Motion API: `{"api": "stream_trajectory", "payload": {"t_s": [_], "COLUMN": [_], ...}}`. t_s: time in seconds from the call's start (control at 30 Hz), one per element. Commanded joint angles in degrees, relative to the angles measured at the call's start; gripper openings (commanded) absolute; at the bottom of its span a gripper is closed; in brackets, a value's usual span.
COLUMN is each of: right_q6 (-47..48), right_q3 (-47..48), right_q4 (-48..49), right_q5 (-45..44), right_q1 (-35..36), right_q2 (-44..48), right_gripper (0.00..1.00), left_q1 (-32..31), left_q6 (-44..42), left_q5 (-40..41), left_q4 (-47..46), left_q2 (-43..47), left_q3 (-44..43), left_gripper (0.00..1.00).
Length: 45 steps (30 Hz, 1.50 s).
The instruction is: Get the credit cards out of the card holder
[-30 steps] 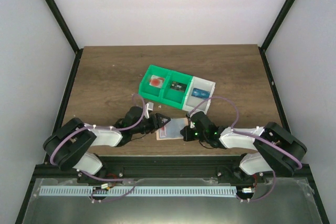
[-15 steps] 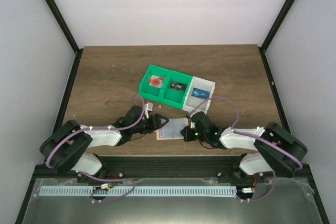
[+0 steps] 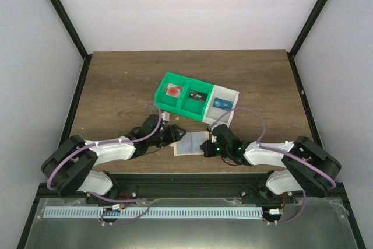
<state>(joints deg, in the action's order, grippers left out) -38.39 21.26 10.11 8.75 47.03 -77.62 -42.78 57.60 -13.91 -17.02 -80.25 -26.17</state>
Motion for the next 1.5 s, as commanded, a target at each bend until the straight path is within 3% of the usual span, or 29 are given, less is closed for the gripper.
{"api": "stream_trajectory", "payload": {"t_s": [0.0, 0.43, 1.47], "right_q6": [0.51, 0.51, 0.25], "right_q3": [-0.16, -0.12, -0.56], "right_q4": [-0.09, 0.13, 0.62], "right_q5": [-0.59, -0.67, -0.5], "right_q1": [0.17, 0.17, 0.15], "right_q2": [0.68, 0.56, 0.75], "right_gripper": [0.0, 0.0, 0.0], "left_q1": [-0.28, -0.3, -0.33], "left_q6": [-1.62, -0.46, -0.4], "left_q5": [3.32, -0.82, 0.29], "left_q4": [4.48, -4.24, -2.71], "left_q2": [1.92, -2.86, -6.02], "left_q3": [-1.79, -0.61, -0.68], "left_gripper": [0.63, 0.66, 0.66]}}
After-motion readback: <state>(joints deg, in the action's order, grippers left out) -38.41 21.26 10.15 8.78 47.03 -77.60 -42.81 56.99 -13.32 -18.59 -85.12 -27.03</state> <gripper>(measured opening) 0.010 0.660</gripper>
